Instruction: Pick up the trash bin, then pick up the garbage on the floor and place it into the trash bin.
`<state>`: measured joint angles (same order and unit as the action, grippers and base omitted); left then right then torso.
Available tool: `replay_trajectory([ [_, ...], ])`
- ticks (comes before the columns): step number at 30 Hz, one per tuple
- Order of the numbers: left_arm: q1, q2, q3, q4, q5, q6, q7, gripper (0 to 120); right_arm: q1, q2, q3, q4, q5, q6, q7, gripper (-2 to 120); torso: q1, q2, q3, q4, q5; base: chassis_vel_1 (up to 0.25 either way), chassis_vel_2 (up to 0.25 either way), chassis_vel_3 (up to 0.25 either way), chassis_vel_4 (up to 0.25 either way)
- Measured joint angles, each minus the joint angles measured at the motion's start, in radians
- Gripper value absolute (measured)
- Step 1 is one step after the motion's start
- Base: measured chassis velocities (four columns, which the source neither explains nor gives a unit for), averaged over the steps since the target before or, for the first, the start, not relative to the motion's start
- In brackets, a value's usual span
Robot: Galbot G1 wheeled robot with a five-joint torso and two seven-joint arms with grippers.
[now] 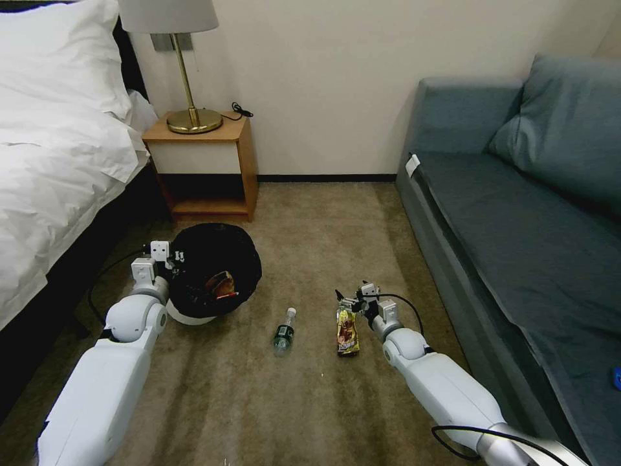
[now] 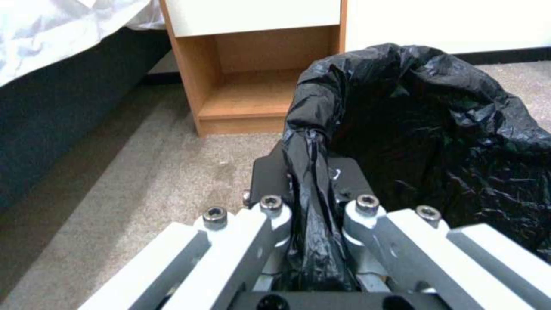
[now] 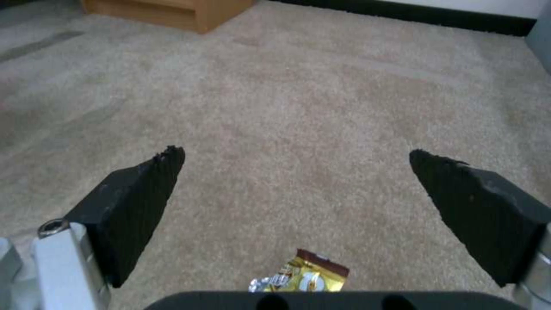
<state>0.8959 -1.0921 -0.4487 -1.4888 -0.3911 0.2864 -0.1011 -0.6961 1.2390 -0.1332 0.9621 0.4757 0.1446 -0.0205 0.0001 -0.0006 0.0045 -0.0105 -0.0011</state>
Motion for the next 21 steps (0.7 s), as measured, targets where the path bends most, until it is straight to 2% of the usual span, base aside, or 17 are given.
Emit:
replay_trajectory([
  [21,-0.008,-0.005,0.002,0.008,-0.002,0.000,-0.001,6,-0.003,0.003,0.000,-0.023,-0.005,-0.003,-0.004,100,0.000,0.000,0.000,0.0001,0.0000,-0.051,0.055,0.049,-0.051],
])
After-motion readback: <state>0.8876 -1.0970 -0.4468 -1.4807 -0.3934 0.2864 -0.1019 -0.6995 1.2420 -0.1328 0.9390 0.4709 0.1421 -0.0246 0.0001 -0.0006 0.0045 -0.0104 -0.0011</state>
